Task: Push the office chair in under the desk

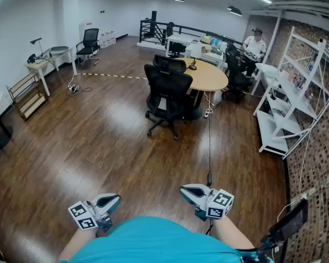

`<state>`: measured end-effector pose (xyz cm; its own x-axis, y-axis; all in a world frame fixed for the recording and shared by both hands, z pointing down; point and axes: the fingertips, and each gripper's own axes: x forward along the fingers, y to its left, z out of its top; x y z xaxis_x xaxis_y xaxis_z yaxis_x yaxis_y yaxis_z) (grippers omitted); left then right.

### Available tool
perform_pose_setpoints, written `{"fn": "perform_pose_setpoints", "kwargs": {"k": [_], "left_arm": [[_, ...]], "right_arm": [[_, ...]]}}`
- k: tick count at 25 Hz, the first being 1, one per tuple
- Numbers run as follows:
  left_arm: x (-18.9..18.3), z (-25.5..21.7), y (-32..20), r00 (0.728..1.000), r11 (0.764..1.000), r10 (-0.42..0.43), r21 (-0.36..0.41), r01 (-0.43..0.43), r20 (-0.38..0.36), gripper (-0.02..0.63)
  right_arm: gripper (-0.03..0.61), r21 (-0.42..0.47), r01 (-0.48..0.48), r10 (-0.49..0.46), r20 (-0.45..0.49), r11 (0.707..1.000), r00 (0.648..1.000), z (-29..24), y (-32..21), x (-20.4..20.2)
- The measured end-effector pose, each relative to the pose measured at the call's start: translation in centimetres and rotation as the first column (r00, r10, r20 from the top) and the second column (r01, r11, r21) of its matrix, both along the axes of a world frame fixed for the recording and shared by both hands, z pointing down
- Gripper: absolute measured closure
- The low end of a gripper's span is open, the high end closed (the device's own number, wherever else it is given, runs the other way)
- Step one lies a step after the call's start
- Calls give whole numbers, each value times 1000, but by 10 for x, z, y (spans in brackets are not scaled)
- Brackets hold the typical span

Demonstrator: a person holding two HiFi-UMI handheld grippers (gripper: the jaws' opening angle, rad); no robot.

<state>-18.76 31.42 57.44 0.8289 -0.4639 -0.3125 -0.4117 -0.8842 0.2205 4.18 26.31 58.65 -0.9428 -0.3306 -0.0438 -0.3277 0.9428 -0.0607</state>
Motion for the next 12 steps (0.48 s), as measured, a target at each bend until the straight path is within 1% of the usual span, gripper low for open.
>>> {"fn": "perform_pose_setpoints", "kwargs": {"k": [7,12], "left_arm": [[1,-2,8,1000,1000,-6,5,6,0,586],[3,-1,4,1000,1000,-5,9,5,1,586]], "right_arm": [[578,13,17,-17,-17,1000,1000,2,11,-3],[578,14,19,-19,-23,1000,1000,5,6,-2]]}}
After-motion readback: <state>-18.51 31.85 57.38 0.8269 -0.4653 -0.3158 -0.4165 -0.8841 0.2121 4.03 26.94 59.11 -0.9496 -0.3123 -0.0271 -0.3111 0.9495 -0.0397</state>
